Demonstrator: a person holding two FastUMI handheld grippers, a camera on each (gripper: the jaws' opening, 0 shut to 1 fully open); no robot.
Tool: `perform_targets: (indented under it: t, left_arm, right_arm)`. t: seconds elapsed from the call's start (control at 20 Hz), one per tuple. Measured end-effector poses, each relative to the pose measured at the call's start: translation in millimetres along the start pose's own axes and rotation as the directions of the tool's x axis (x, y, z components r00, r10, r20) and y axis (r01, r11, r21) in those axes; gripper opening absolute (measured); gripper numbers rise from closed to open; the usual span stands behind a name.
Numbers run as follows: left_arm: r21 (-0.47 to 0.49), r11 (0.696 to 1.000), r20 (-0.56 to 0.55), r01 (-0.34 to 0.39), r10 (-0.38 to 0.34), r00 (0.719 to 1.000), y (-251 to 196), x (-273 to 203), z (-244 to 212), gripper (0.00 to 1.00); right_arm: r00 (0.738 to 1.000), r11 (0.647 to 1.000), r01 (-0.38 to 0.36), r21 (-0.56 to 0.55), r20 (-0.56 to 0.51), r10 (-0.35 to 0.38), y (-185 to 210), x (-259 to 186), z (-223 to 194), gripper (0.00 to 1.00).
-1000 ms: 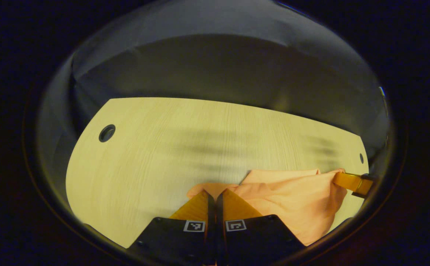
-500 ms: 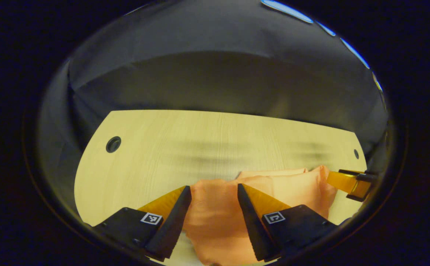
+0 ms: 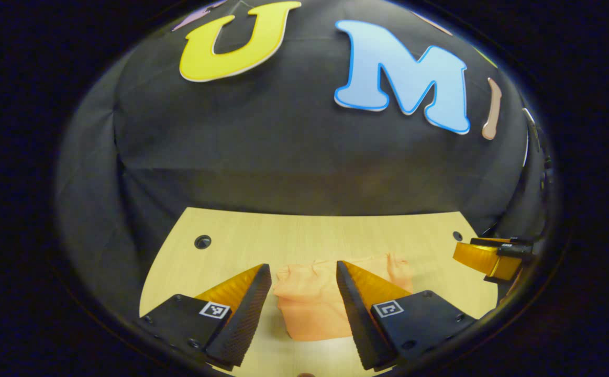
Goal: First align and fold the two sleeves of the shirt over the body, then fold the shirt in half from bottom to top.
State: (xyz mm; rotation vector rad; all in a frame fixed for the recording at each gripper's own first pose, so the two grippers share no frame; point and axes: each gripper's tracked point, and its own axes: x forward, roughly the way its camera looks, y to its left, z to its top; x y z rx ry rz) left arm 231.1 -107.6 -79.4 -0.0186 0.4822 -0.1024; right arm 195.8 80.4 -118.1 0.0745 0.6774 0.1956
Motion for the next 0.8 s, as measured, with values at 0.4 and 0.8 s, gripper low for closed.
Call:
perform_targets:
  t: [0.4, 0.8]
  left_arm:
    - [0.033, 0.999, 0.241, 0.028, -0.036, 0.970, -30, -162, 31, 0.80]
    - [0.004, 1.000, 0.372, 0.016, -0.017, 0.928, -6, -234, -4, 0.83]
  right_arm:
    - [0.976, 0.999, -0.010, -0.044, 0.215, 0.019, 17, -128, 6, 0.60]
    - [0.927, 0.999, -0.034, -0.038, 0.373, 0.046, 20, -198, -4, 0.53]
